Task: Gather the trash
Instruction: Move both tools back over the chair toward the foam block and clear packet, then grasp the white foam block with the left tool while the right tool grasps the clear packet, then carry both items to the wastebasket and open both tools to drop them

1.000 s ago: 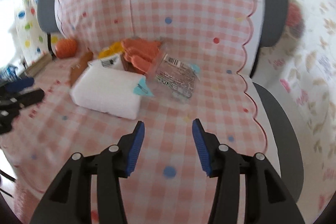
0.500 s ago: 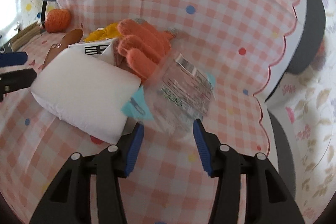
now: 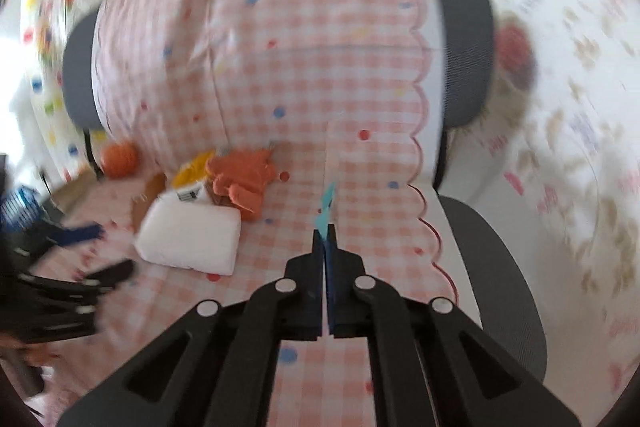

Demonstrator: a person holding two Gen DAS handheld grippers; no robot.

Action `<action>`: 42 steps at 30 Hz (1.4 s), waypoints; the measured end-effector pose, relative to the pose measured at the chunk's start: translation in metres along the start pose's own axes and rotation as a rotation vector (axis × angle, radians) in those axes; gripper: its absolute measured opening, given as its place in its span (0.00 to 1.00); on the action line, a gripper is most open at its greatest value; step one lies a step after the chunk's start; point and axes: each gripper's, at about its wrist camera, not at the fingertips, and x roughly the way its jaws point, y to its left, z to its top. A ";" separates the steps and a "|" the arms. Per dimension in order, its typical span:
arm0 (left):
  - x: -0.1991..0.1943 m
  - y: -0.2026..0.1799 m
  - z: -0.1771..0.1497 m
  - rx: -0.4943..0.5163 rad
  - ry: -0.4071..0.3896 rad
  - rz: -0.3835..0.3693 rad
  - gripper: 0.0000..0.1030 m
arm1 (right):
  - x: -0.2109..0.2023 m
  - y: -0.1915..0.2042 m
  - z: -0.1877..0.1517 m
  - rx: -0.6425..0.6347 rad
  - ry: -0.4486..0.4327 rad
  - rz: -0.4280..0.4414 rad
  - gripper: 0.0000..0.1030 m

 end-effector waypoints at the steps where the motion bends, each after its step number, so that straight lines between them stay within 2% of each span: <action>1: 0.005 -0.002 0.001 0.009 0.008 -0.004 0.55 | -0.010 -0.005 -0.002 0.019 -0.007 0.011 0.01; 8: 0.020 -0.006 0.006 0.035 0.023 0.042 0.55 | -0.044 -0.020 -0.018 0.078 -0.024 0.063 0.01; 13: 0.030 -0.001 0.011 0.042 0.057 0.015 0.54 | -0.045 -0.022 -0.022 0.099 -0.013 0.080 0.01; 14: 0.032 -0.003 0.011 0.059 0.064 0.002 0.51 | -0.045 -0.023 -0.023 0.105 -0.016 0.080 0.01; 15: 0.033 -0.005 0.012 0.077 0.069 0.000 0.41 | -0.047 -0.024 -0.023 0.112 -0.019 0.079 0.01; 19: 0.034 -0.010 0.013 0.122 0.046 -0.002 0.28 | -0.050 -0.027 -0.023 0.134 -0.031 0.074 0.01; 22: 0.011 -0.015 0.016 0.085 -0.014 -0.053 0.26 | -0.052 -0.026 -0.024 0.132 -0.028 0.071 0.01; 28: -0.062 -0.037 0.016 0.045 -0.140 -0.069 0.26 | -0.075 -0.026 -0.031 0.138 -0.042 0.058 0.01; 31: -0.091 -0.051 0.003 0.035 -0.168 -0.066 0.27 | -0.091 -0.026 -0.039 0.151 -0.050 0.055 0.01; 36: -0.118 -0.073 -0.026 0.060 -0.162 -0.048 0.27 | -0.120 -0.022 -0.060 0.161 -0.050 0.055 0.01; 42: -0.135 -0.095 -0.065 0.056 -0.137 -0.105 0.27 | -0.158 -0.017 -0.091 0.156 -0.047 0.022 0.01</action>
